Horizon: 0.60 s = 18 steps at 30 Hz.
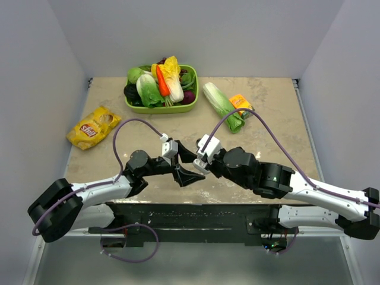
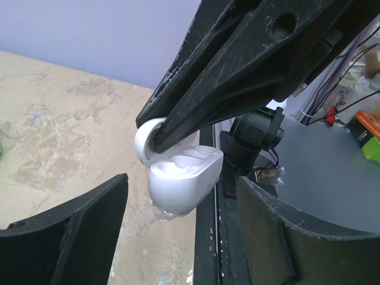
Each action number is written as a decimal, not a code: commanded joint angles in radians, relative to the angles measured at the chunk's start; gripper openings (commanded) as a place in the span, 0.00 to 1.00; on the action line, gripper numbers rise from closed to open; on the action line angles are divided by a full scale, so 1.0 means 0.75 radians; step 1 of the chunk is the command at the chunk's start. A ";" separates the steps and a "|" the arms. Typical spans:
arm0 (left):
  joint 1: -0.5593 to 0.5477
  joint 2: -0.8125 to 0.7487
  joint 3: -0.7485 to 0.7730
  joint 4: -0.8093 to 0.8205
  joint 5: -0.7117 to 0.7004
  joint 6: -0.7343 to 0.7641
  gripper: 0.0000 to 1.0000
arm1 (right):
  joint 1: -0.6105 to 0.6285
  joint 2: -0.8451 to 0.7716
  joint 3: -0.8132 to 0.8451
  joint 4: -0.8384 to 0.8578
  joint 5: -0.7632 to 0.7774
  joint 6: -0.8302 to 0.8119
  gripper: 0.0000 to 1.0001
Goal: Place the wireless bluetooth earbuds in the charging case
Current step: Adjust the charging case.
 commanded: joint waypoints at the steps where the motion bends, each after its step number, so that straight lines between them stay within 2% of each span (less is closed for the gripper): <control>1: 0.007 0.042 0.060 0.139 0.043 -0.029 0.73 | 0.010 -0.005 -0.007 0.051 0.016 0.000 0.00; 2: 0.009 0.056 0.058 0.163 0.053 -0.037 0.68 | 0.010 -0.005 -0.007 0.051 0.014 0.000 0.00; 5: 0.011 0.081 0.064 0.182 0.057 -0.052 0.62 | 0.014 0.001 -0.009 0.051 0.010 0.002 0.00; 15: 0.017 0.103 0.078 0.241 0.067 -0.084 0.63 | 0.024 0.014 -0.013 0.053 0.014 0.002 0.00; 18: 0.015 0.109 0.084 0.251 0.079 -0.089 0.55 | 0.026 0.020 -0.013 0.057 0.012 0.000 0.00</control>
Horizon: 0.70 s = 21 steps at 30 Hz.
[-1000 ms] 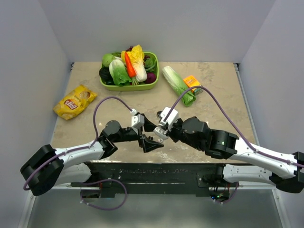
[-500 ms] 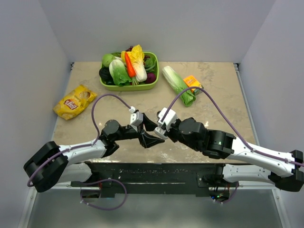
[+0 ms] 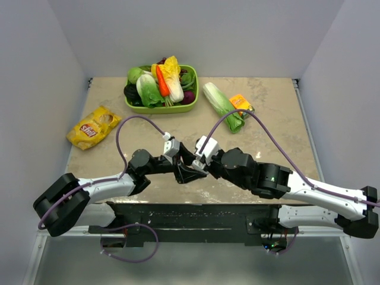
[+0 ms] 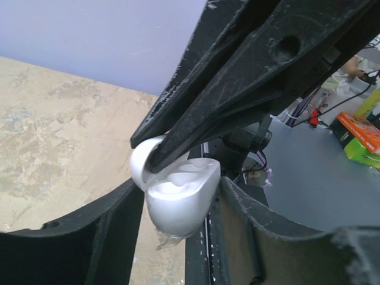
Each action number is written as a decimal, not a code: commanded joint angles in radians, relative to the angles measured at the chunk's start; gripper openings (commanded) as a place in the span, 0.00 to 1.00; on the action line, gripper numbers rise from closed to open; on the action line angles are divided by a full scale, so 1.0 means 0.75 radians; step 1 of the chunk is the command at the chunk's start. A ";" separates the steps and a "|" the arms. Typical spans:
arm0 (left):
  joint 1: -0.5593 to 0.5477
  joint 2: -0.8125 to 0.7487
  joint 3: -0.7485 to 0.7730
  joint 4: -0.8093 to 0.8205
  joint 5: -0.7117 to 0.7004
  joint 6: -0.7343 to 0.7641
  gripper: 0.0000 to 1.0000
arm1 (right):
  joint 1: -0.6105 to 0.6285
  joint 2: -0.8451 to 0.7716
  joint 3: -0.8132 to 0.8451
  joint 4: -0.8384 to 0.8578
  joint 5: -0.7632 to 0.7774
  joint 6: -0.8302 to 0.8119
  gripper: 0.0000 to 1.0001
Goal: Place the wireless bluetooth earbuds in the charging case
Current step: Adjust the charging case.
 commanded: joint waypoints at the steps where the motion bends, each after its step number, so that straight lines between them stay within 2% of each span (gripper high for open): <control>1: 0.012 0.008 0.061 0.122 0.033 -0.013 0.49 | 0.010 0.006 -0.008 0.050 0.013 0.000 0.00; 3: 0.010 0.014 0.061 0.125 0.043 -0.013 0.43 | 0.010 0.008 -0.010 0.052 0.013 0.000 0.00; 5: 0.012 0.018 0.057 0.129 0.046 -0.017 0.43 | 0.010 0.008 -0.010 0.052 0.015 0.000 0.00; 10: 0.012 0.031 0.047 0.155 0.060 -0.040 0.62 | 0.012 0.008 -0.012 0.056 0.021 0.002 0.00; 14: 0.012 0.039 0.039 0.170 0.060 -0.046 0.63 | 0.012 0.006 -0.014 0.062 0.021 0.000 0.00; 18: 0.012 0.055 0.045 0.176 0.070 -0.048 0.51 | 0.012 0.008 -0.014 0.062 0.017 0.002 0.00; 21: 0.012 0.074 0.047 0.186 0.084 -0.054 0.36 | 0.012 0.002 -0.016 0.062 0.015 0.002 0.00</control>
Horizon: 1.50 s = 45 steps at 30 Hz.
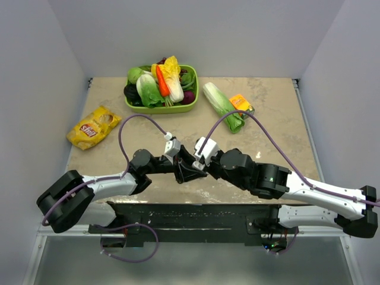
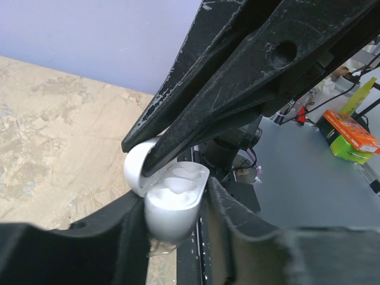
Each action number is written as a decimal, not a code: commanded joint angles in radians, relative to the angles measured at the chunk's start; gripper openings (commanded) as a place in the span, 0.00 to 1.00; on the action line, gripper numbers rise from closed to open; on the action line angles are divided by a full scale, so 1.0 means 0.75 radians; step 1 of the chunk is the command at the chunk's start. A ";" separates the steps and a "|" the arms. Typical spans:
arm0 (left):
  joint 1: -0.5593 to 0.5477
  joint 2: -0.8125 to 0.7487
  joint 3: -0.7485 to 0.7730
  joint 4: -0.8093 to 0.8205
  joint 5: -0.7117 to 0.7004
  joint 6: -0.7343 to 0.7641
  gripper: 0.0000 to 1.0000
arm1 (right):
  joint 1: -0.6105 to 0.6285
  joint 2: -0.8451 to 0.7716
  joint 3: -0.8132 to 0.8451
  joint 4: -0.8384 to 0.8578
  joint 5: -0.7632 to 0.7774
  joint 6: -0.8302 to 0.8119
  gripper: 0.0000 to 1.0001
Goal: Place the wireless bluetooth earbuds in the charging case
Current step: Adjust the charging case.
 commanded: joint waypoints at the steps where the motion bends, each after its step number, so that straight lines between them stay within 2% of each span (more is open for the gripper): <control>1: 0.011 0.031 0.048 0.124 0.032 -0.003 0.31 | 0.006 -0.005 -0.004 0.056 0.008 0.009 0.00; 5: 0.009 0.051 0.048 0.159 0.044 -0.026 0.20 | 0.006 -0.009 -0.004 0.058 0.002 0.009 0.00; 6: 0.009 0.051 0.046 0.163 0.044 -0.024 0.14 | 0.006 -0.009 -0.004 0.058 0.004 0.009 0.00; 9: 0.011 0.053 0.046 0.167 0.046 -0.024 0.04 | 0.006 -0.007 -0.004 0.056 0.002 0.017 0.00; 11: 0.011 0.055 0.042 0.175 0.048 -0.022 0.00 | 0.006 -0.009 -0.008 0.060 0.014 0.040 0.00; 12: 0.013 0.053 0.026 0.214 0.048 -0.028 0.00 | 0.006 -0.015 -0.012 0.070 0.018 0.058 0.03; 13: 0.013 0.053 0.016 0.237 0.046 -0.040 0.00 | 0.006 -0.031 -0.016 0.072 0.012 0.070 0.13; 15: 0.013 0.051 -0.005 0.284 0.050 -0.046 0.00 | 0.004 -0.056 -0.031 0.106 0.025 0.097 0.21; 16: 0.013 0.051 -0.013 0.298 0.048 -0.054 0.00 | 0.004 -0.070 -0.035 0.115 0.031 0.107 0.30; 18: 0.013 0.041 -0.034 0.327 0.036 -0.059 0.00 | 0.004 -0.083 -0.031 0.125 0.041 0.130 0.38; 19: 0.013 0.035 -0.040 0.331 0.020 -0.059 0.00 | 0.004 -0.087 -0.025 0.127 0.047 0.130 0.48; 24: 0.013 -0.030 -0.085 0.294 -0.048 -0.034 0.00 | -0.016 -0.199 -0.006 0.184 0.112 0.250 0.61; 25: 0.011 -0.049 -0.097 0.280 -0.088 -0.014 0.00 | -0.021 -0.226 -0.014 0.201 0.169 0.267 0.66; 27: 0.013 -0.112 -0.148 0.249 -0.152 0.007 0.00 | -0.039 -0.307 -0.061 0.254 0.249 0.342 0.69; 29: 0.013 -0.171 -0.193 0.225 -0.268 0.042 0.00 | -0.065 -0.342 -0.122 0.264 0.352 0.446 0.68; 31: 0.013 -0.286 -0.269 0.153 -0.421 0.092 0.00 | -0.137 -0.349 -0.169 0.238 0.362 0.520 0.63; 35: 0.003 -0.476 -0.367 -0.010 -0.608 0.150 0.00 | -0.323 -0.259 -0.325 0.207 0.105 0.723 0.57; 40: -0.014 -0.629 -0.488 -0.078 -0.728 0.175 0.00 | -0.336 -0.049 -0.499 0.448 -0.110 0.748 0.56; 45: -0.018 -0.748 -0.590 -0.086 -0.839 0.146 0.00 | -0.332 0.177 -0.444 0.505 -0.190 0.717 0.54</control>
